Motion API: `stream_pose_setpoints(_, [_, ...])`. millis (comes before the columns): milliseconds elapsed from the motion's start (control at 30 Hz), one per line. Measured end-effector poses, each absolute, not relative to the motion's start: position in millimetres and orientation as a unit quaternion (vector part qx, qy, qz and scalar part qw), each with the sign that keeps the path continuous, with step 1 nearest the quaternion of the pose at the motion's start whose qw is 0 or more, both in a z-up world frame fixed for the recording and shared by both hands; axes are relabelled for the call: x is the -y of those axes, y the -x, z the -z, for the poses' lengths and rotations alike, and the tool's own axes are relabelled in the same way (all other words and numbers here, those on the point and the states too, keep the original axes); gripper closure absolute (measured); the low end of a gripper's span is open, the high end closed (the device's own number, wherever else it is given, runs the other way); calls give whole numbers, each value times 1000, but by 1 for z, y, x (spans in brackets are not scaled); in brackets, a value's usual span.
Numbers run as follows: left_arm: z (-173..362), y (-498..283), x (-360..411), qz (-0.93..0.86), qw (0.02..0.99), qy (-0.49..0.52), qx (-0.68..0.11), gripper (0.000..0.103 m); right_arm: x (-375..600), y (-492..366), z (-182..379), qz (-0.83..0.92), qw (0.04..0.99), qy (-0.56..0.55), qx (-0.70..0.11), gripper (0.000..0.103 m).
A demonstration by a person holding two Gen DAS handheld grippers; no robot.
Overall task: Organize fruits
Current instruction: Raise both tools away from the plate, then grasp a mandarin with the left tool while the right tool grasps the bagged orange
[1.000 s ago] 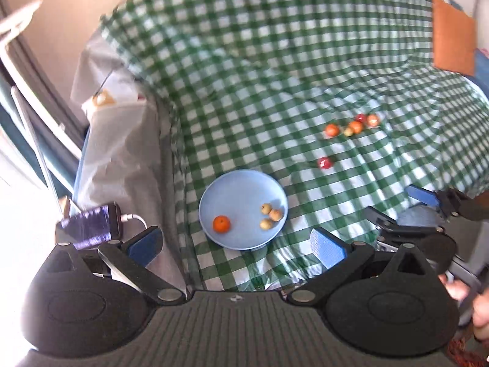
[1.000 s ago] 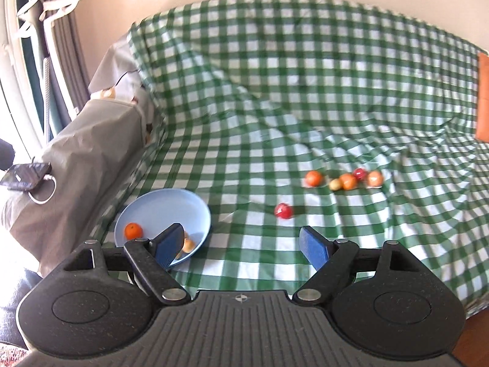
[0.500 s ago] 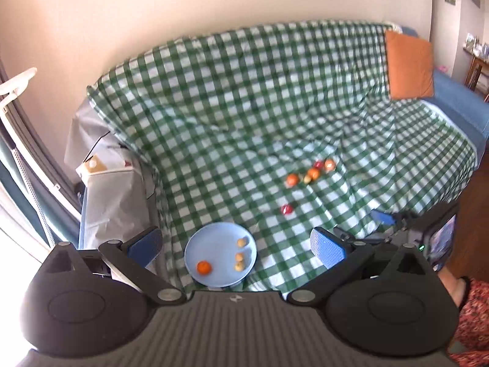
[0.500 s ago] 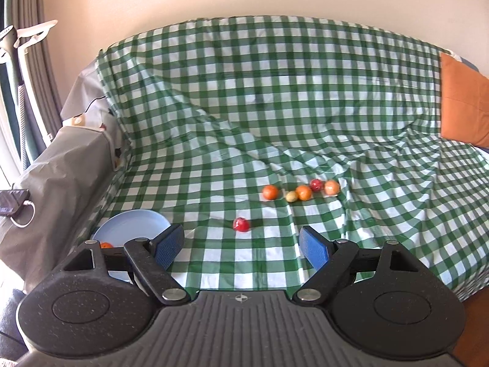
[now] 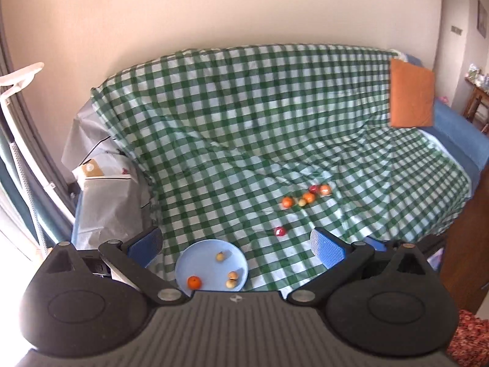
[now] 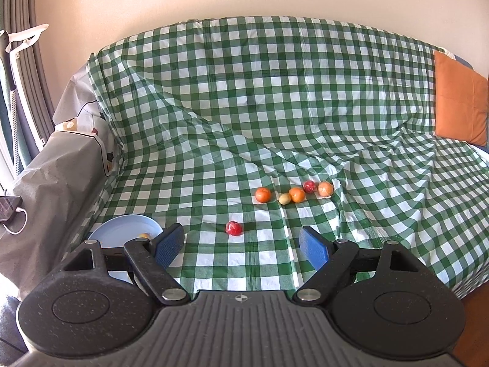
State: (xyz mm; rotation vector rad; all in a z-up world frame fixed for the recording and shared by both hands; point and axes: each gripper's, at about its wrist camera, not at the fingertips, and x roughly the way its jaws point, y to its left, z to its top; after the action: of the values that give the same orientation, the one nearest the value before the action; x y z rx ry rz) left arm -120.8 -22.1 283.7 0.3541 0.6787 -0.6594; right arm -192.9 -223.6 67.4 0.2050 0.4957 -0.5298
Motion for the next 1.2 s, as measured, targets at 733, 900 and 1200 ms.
stream_pose_setpoints(733, [-36,-65,244,299,820,-247,-421,0,400,113,19,345,904,-106,-230,14])
stream_pose_setpoints(900, [33,-110,318,315,809,-244,-432,0,469,67,49,336,909,-73,-235,38])
stream_pose_setpoints(1200, [133,-164,407,325,776,-270,-468,1,553,-12,113,284,906,-42,-312,48])
